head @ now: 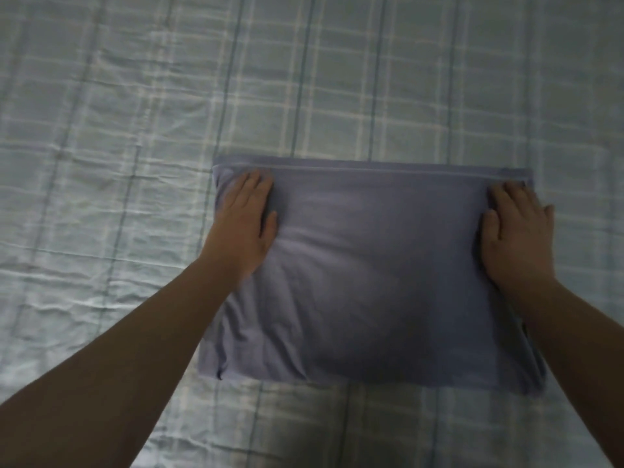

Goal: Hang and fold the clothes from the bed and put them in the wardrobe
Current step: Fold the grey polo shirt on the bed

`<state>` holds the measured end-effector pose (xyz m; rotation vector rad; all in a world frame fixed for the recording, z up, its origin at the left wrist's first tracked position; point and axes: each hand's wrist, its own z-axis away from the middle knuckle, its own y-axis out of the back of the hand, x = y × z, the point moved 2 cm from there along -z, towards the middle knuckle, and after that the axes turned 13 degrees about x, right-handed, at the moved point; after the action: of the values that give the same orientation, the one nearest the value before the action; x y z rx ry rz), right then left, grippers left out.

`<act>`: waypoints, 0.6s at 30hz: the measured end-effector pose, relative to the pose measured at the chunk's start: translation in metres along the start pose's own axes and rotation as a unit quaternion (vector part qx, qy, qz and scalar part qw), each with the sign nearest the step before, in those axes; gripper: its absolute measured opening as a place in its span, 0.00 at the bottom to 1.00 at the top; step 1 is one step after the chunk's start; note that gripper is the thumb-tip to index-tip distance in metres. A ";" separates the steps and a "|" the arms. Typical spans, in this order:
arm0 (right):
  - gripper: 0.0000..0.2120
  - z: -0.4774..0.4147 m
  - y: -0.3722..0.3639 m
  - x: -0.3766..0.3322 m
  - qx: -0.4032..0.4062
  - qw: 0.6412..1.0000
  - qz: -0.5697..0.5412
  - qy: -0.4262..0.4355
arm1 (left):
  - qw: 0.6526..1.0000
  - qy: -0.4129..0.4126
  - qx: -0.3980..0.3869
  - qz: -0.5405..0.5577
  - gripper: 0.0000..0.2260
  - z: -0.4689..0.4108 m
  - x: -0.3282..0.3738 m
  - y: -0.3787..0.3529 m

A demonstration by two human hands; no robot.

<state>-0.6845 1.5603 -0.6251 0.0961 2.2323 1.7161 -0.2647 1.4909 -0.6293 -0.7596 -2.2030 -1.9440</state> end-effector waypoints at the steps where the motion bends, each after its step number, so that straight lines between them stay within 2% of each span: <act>1: 0.25 0.005 0.006 -0.003 0.009 1.000 -0.011 0.006 | 1.000 -0.030 0.001 0.000 0.24 0.009 0.007 0.006; 3: 0.25 0.025 0.014 -0.012 0.017 0.999 -0.031 0.033 | 0.998 -0.057 -0.004 -0.019 0.23 0.038 0.020 0.014; 5: 0.26 0.052 0.020 -0.021 0.014 0.997 -0.033 0.064 | 0.998 -0.039 -0.014 -0.056 0.24 0.076 0.032 0.020; 9: 0.27 0.093 0.026 -0.020 -0.005 0.998 -0.005 0.061 | 0.992 -0.035 -0.045 -0.110 0.26 0.140 0.044 0.022; 12: 0.28 0.110 0.022 -0.009 -0.014 0.998 0.003 0.062 | 0.992 -0.017 -0.049 -0.118 0.27 0.158 0.034 0.020; 18: 0.28 0.117 0.011 0.001 -0.020 0.996 0.014 0.082 | 0.987 -0.033 -0.047 -0.152 0.27 0.166 0.018 0.012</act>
<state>-0.6525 1.6726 -0.6410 -0.0233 2.3203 1.8444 -0.2352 1.6548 -0.6407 -0.5313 -2.4015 -2.2037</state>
